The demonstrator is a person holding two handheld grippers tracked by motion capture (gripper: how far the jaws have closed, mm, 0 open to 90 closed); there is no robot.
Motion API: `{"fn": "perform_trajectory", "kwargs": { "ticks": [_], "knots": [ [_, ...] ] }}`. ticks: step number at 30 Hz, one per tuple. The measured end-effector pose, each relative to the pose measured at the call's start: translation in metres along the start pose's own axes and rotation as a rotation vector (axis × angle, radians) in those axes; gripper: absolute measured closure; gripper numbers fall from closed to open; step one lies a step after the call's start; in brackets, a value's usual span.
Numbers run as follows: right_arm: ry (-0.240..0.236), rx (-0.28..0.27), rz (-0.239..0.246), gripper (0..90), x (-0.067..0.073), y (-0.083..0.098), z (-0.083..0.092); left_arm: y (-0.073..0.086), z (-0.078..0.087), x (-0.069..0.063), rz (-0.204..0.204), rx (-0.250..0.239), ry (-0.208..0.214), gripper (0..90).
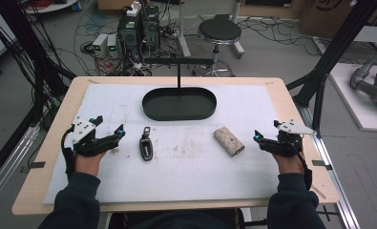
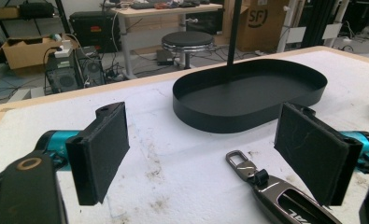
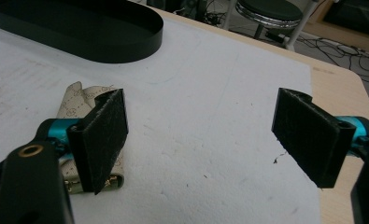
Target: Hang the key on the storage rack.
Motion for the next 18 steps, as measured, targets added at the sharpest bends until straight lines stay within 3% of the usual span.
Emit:
{"fn": "perform_trajectory", "kwargs": {
  "ticks": [12, 18],
  "knots": [
    [-0.002, -0.004, -0.012, 18.9, -0.002, 0.001, -0.002, 0.000, -0.002, -0.001, 0.024, 0.006, 0.009, 19.1],
    [0.002, -0.004, -0.007, 18.9, -0.003, 0.003, 0.000, 0.004, -0.010, -0.017, 0.006, 0.072, 0.046, 29.8]
  ]
}}
Point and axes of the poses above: each handheld gripper's, and its own axes: z roughly backward along the jaws, y roughly out of its underside, x roughly to its left, the point moved 3 cm from there along -z, roughly forward along the jaws, and after that the axes turned 3 degrees about x, right-handed, at the moved point
